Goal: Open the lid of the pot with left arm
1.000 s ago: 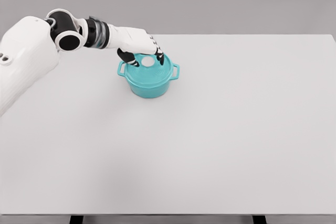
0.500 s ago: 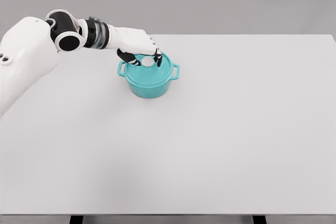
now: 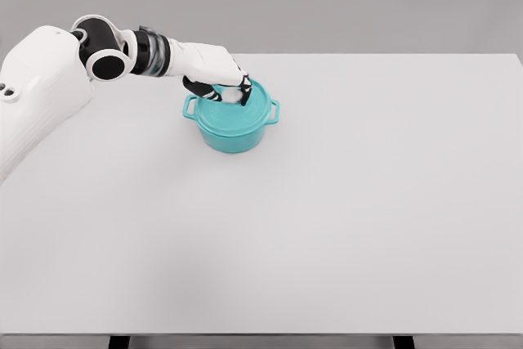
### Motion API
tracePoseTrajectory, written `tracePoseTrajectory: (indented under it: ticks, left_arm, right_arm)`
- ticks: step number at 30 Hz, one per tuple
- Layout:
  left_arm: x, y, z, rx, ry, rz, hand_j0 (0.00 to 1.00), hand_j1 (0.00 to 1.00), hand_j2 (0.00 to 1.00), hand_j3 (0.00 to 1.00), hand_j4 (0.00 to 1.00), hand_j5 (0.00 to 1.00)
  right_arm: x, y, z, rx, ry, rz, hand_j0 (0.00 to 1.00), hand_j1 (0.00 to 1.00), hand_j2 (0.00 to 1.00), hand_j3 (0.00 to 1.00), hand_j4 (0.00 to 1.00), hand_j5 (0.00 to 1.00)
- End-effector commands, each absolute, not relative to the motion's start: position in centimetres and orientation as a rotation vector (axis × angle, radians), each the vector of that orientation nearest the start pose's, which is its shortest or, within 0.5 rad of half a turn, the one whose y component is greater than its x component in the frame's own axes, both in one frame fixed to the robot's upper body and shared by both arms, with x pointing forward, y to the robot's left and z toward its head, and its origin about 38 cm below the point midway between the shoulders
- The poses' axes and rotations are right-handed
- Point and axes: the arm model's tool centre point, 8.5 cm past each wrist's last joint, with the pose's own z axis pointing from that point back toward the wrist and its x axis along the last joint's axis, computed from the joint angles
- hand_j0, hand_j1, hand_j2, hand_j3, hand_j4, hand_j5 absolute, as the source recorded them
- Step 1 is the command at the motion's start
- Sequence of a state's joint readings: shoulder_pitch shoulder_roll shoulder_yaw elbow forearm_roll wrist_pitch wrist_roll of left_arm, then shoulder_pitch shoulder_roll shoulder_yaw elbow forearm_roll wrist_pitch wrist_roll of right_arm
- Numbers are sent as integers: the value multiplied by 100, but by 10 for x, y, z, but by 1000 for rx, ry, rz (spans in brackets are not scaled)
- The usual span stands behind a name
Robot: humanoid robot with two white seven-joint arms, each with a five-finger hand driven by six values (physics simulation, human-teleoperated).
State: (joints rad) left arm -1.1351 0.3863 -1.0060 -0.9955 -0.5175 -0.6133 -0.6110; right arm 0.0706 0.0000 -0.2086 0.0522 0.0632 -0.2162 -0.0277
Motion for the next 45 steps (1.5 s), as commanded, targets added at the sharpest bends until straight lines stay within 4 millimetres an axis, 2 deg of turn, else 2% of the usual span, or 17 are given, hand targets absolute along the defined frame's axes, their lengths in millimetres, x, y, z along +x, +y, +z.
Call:
tracePoseTrajectory:
  ticks: [1,9,12,27,28,30,34,35,38,42,45]
  left_arm:
    - [531,146,238,-499,1617,3114,53,53,53,53,53,53]
    - [533,147,248,-519,1627,3100,53,53,53,53,53,53]
    - [535,155,252,-544,1628,3103,53,53,53,53,53,53]
    - [539,243,260,-729,1590,3222,53,53,53,53,53,53]
    - [538,256,261,-758,1577,3241,53,53,53,53,53,53]
    - [538,269,261,-793,1550,3264,53,53,53,53,53,53]
    - [537,275,260,-806,1540,3274,53,53,53,53,53,53]
    - [536,287,261,-833,1525,3293,53,53,53,53,53,53]
    - [540,304,255,-864,1518,3347,53,53,53,53,53,53]
    - [540,303,250,-871,1480,3358,53,53,53,53,53,53]
    - [544,307,238,-862,1473,3408,55,55,55,55,55,55]
  right_arm:
    - [-41,-273,-258,-128,-98,-142,100,100,100,100,100,100]
    - [-41,-273,-258,-129,-98,-144,100,100,100,100,100,100]
    - [-41,-273,-258,-129,-98,-144,100,100,100,100,100,100]
    - [-41,-273,-258,-128,-98,-142,100,100,100,100,100,100]
    - [-41,-273,-258,-128,-98,-142,100,100,100,100,100,100]
    - [-41,-273,-258,-128,-98,-142,100,100,100,100,100,100]
    - [-41,-273,-258,-128,-98,-142,100,100,100,100,100,100]
    - [-41,-273,-258,-128,-98,-142,100,100,100,100,100,100]
    - [-41,-273,-258,-128,-98,-142,100,100,100,100,100,100]
    - [-41,-273,-258,-128,-98,-142,100,100,100,100,100,100]
    - [-41,-273,-258,-128,-98,-142,100,100,100,100,100,100]
